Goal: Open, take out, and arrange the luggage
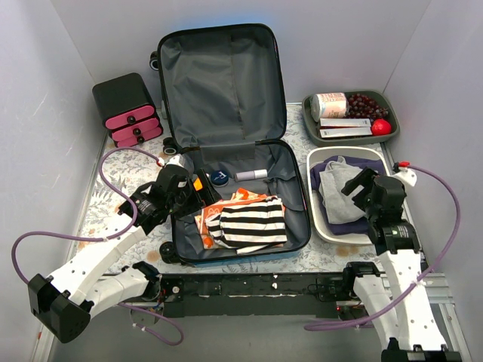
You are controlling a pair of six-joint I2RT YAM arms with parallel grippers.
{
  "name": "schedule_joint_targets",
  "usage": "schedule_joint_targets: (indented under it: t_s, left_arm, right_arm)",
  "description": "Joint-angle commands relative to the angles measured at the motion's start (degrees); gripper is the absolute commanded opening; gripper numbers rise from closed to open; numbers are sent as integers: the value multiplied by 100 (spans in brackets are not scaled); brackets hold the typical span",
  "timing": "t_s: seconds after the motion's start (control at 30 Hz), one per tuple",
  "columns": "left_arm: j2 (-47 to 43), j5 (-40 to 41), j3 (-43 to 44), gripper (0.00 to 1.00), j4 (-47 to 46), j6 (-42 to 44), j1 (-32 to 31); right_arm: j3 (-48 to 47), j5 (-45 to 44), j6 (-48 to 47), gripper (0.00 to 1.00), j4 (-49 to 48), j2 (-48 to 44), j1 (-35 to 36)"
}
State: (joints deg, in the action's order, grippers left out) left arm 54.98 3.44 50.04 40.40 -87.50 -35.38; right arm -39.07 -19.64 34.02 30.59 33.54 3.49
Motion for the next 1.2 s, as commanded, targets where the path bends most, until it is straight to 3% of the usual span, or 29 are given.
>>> schedule_joint_targets:
  t_s: [0.0, 0.2, 0.33, 0.5, 0.6, 0.73, 0.8, 0.93, 1.0, 1.03, 1.17]
  left_arm:
    - [-40, -54, 76, 98, -6, -47, -13]
    - [-119, -2, 15, 98, 82, -100, -13]
    - [-154, 16, -3, 98, 108, -109, -13]
    - [-111, -89, -29, 98, 91, -56, -13]
    - [-75, -230, -126, 98, -40, -4, -13]
    - [4, -265, -258, 98, -103, -12, -13]
    - [4, -248, -337, 98, -103, -30, -13]
    - [-22, -291, -469, 98, -68, -91, -13]
    - [-49, -283, -583, 98, -59, -144, -13]
    - [-66, -283, -618, 98, -50, -170, -13]
    - [-145, -256, -741, 98, 29, -328, -13]
  right_arm:
    - [224, 531, -71, 92, -378, 486, -15]
    - [803, -22, 297, 96, -317, 839, -32]
    - [1305, 179, 404, 96, -650, 707, -41]
    - [632, 434, -148, 97, -581, 522, -41]
    - [94, 951, -1078, 98, -458, 461, -41]
    - [-759, 2839, -1652, 98, 78, 881, 64]
    - [-839, 3158, -1540, 98, 97, 1067, 476]
    - [-892, 3025, -1766, 98, -543, 1285, 2519]
    - [-962, 3237, -2012, 98, -642, 1593, 3085]
    - [-1014, 3186, -2109, 98, -616, 1960, 3584]
    - [-1375, 2299, -2514, 98, -19, 2849, 4336]
